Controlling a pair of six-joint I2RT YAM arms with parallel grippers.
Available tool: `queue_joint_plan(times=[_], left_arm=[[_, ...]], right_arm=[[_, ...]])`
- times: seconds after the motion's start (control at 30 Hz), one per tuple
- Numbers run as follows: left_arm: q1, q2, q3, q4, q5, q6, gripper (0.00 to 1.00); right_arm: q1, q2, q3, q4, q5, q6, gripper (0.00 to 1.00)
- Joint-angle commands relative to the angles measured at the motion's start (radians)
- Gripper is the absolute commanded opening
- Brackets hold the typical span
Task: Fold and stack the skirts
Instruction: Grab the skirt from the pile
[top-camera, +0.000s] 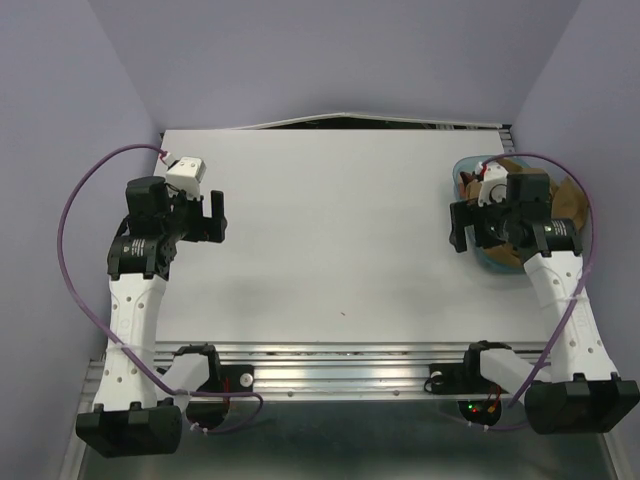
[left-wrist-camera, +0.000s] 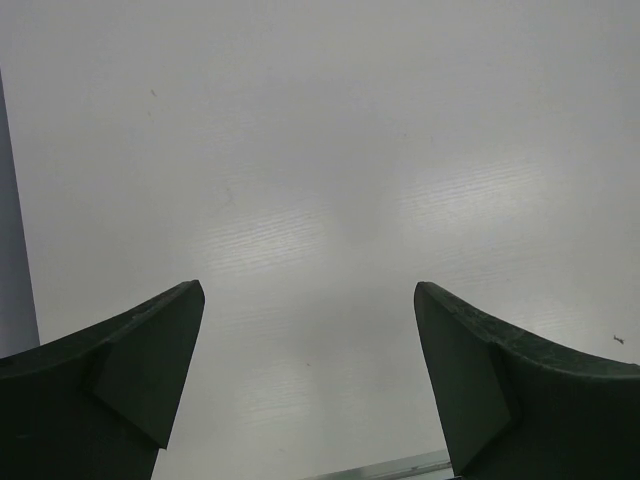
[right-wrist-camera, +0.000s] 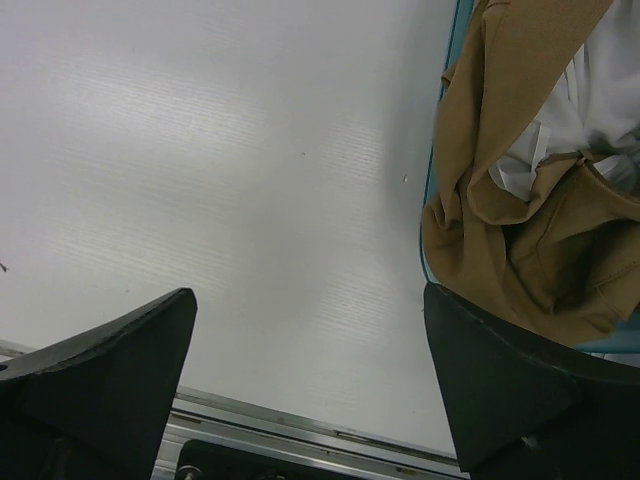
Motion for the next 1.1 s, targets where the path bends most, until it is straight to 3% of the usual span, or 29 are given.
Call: queue_joint_plan(times=[0.0,0.33,0.77,1.07], left_arm=[[-0.004,-0.006,0.035,-0.013,0.048,0.033,0.99],[-0.002,0.017,0.073,-0.03,0.134,0.03,0.99],[-0.002,0.025,0.046,0.053,0.22,0.018,0.99],[-0.004,0.088,0.046,0.076,0.176,0.04,0.99]], right_arm=[[-0.017,-0.004,0.071,0.01,0.04,0.042,1.0],[-0.06,0.006,0.136,0.05,0.152,0.088,1.0],[-0.276,0.358,0.413,0.047,0.164,0.007,0.95],[-0.368,0.488,0.455,0.041,0.127,-0.019,0.95]])
